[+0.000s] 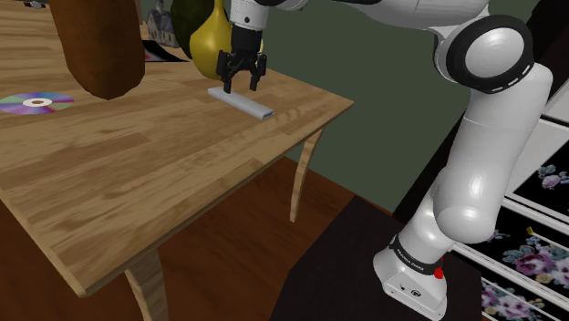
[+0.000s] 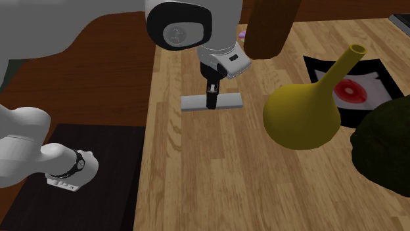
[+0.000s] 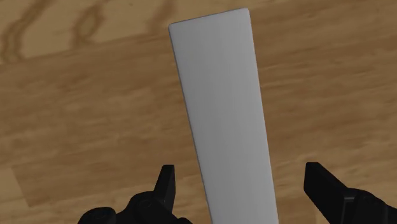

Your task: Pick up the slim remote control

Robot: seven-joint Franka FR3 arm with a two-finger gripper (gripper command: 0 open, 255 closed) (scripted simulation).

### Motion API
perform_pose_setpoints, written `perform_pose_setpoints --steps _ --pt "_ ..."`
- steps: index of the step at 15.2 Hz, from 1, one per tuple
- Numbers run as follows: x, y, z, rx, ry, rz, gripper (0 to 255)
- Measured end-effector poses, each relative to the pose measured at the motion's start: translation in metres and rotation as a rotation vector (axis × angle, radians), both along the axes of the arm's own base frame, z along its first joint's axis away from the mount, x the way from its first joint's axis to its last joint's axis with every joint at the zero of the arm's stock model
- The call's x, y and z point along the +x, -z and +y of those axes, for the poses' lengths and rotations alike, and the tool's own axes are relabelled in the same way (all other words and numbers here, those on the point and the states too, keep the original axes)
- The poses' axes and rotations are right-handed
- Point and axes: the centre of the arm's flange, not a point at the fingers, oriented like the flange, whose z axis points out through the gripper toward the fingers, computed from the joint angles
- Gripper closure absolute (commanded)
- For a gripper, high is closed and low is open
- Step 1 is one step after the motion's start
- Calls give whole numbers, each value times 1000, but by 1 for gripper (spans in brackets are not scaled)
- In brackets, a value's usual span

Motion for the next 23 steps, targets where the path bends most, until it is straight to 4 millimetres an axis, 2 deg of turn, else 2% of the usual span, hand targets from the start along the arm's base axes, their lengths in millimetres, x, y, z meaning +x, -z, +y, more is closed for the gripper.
perform_pose_setpoints --steps 6,7,17,23 --pt "2 30 1 -1 1 0 0" --pt "2 31 1 -1 1 0 255" --pt "2 31 2 0 0 -3 255" --pt "2 6 1 -1 1 -1 255"
